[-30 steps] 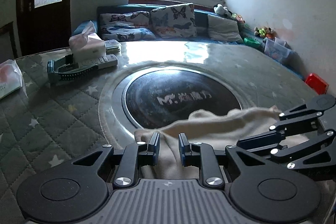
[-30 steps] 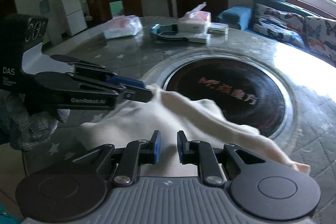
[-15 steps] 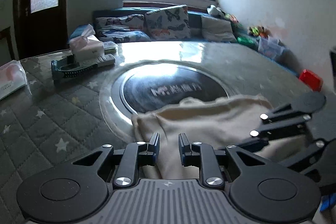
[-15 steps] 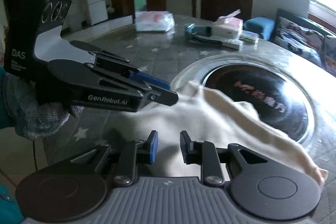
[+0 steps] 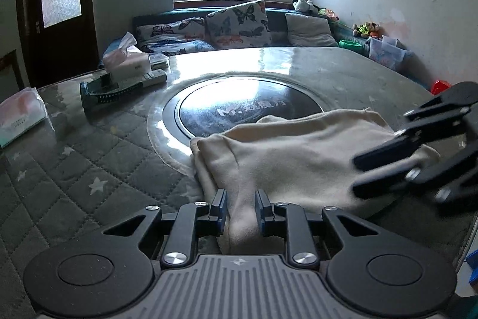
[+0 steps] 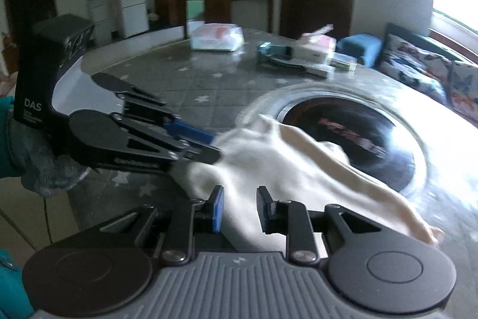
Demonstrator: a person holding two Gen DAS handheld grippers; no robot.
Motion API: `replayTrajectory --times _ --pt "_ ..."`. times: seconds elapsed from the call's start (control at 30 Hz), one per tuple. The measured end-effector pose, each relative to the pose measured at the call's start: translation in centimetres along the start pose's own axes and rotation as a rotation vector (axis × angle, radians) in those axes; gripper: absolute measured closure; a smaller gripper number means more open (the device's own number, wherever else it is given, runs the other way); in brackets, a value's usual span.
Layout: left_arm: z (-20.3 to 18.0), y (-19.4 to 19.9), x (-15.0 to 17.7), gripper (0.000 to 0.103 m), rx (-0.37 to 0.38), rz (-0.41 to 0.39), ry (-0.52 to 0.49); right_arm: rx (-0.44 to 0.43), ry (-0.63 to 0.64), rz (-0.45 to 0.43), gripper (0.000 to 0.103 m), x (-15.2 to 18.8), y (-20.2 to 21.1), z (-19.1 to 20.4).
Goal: Fold clothes
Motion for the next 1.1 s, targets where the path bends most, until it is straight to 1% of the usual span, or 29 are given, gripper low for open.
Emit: replayTrajectory --times 0.2,0.33,0.43,0.57,0.67,0.77,0.9,0.97,1.1 --pt "-0.1 -0.1 0.2 0.080 -0.007 0.006 -0.009 0.087 -0.082 0.021 0.079 2.8 3.0 -2.9" --pt "-0.2 -0.2 0.3 0.080 -0.009 0.010 -0.018 0.132 -0.133 0.062 0.080 5.2 3.4 -4.6" --pt "-0.2 -0.2 0.3 0.079 -0.011 0.013 -0.024 0.140 -0.156 0.080 0.080 6.6 3.6 -5.3" --pt "-0.4 0.3 -0.4 0.080 -0.006 0.010 -0.029 0.138 -0.169 0.061 0.080 6.3 4.7 -5.9" --pt "-0.9 0.7 -1.3 0.080 0.011 -0.011 -0.037 0.160 -0.167 0.040 0.080 5.7 5.1 -6.6" --pt "-2.0 0.7 -1.9 0.080 0.043 -0.022 -0.040 0.173 -0.180 0.039 0.080 5.5 4.4 -7.5" --pt "-3.8 0.1 -2.0 0.080 0.082 -0.017 -0.070 0.180 -0.207 0.074 0.081 6.6 3.3 -8.3" --pt "-4.7 -0.2 -2.0 0.080 0.103 -0.012 -0.082 0.177 -0.216 0.074 0.081 6.7 3.4 -8.5" --pt "-6.6 -1.1 -2.2 0.080 0.146 -0.003 -0.104 0.187 -0.193 0.059 0.080 5.6 3.5 -8.9"
Point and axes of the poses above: each gripper's, at about its wrist camera, not at the fingertips, and y roughly against the way its jaws point, z to its left, x to its underside, the point moved 6 cm from there along -y, roughly the way its jaws point, and after that the axes turned 6 degrees about y, right-handed, at the moved point
